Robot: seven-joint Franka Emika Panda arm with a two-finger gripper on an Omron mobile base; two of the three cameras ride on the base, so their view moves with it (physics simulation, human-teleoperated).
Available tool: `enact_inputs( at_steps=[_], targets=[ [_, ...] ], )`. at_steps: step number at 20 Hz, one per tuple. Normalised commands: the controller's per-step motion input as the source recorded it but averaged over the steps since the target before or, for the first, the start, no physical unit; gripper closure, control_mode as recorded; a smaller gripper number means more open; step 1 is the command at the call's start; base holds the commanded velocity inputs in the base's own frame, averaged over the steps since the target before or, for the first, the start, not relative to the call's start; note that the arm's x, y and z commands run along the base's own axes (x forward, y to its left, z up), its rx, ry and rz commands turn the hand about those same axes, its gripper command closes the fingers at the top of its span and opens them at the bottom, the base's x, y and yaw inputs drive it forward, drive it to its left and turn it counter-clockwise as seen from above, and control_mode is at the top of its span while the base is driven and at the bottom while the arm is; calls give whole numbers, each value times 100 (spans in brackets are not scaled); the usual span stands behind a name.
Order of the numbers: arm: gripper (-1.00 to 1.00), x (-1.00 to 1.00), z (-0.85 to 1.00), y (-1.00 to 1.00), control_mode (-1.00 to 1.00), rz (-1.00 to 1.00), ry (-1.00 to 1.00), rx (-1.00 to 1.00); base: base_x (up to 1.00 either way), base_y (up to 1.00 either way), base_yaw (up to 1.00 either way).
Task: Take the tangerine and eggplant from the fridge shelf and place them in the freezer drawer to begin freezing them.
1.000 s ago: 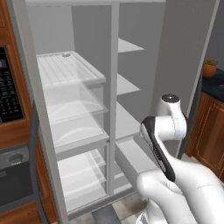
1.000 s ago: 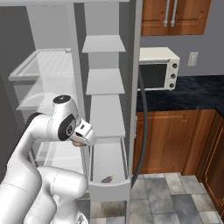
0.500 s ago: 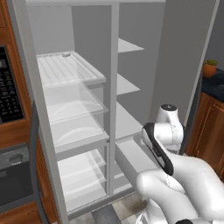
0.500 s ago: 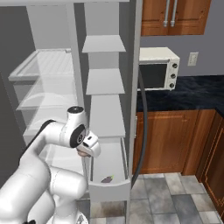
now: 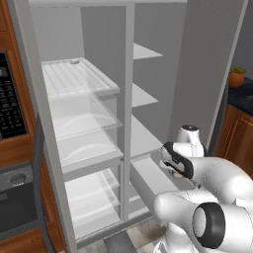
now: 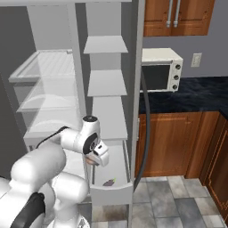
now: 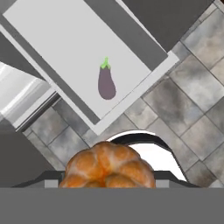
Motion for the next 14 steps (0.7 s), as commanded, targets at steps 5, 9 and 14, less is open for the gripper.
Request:
enact_inputs(
  at_steps=[5,9,14],
  targets=[
    [100,38,-57,0,-100,-2,9,0,0,0,0],
    [100,10,-53,0,-100,0,0,0,0,0,0],
    [100,0,-44,0,-100,0,0,0,0,0,0]
  ],
)
